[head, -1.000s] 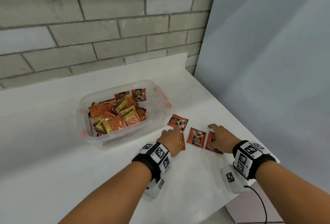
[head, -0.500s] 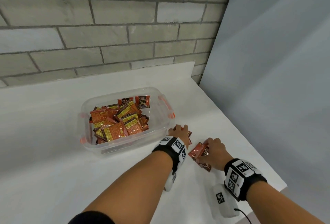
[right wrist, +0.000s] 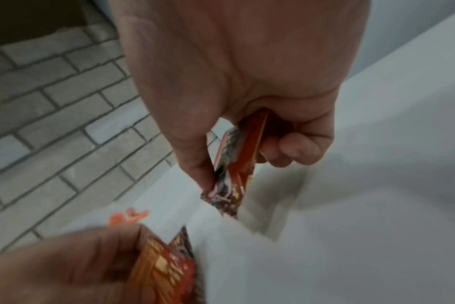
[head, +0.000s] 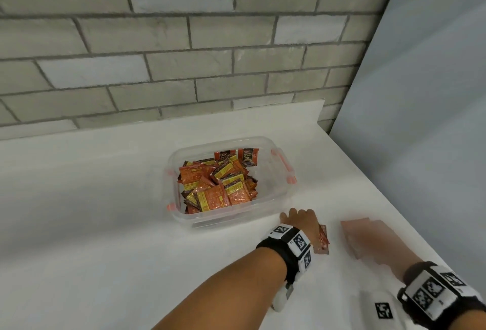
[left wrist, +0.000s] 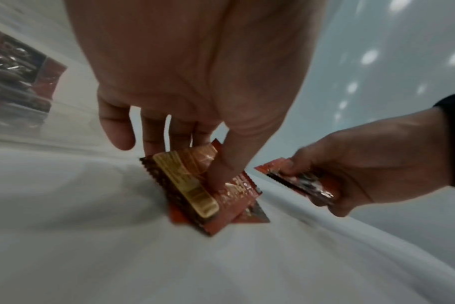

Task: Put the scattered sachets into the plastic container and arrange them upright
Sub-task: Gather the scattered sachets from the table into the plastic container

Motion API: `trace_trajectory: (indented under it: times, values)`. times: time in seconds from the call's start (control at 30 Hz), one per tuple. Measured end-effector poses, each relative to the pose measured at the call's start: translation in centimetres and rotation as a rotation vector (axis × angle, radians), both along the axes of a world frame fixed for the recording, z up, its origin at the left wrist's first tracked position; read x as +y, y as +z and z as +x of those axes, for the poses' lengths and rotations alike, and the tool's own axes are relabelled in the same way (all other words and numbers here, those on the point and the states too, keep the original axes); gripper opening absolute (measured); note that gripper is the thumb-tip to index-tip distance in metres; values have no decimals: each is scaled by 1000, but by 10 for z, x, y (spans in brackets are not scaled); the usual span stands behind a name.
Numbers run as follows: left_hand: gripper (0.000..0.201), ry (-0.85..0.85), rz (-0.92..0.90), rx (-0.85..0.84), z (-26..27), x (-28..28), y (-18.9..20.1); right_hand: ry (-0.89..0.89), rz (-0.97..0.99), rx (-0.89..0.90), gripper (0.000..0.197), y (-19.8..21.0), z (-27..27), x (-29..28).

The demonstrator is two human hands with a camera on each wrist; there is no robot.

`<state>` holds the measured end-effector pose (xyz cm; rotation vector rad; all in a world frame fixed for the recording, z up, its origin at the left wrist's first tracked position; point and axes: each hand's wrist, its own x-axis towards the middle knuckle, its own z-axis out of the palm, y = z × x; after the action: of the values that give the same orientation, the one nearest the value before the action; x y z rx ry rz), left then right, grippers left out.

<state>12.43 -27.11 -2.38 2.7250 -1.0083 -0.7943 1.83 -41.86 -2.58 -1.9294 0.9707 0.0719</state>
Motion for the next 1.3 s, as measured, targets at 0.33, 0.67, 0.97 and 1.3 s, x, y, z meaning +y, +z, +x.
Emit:
trace_trajectory:
  times: [0.33,0.67,0.97,1.3]
  values:
    - [28,228,-546,193,17,115,78,-7,135,-307,16,73,55,68]
    - [35,465,-374,-159,88,212,89,346,-30,-261,7,83,151,178]
    - [39,531,-226,-164,97,215,71,423,-427,-98,34,59,166,192]
    - [42,427,-121,-340,92,215,64,543,-525,-59,52,52,157,187]
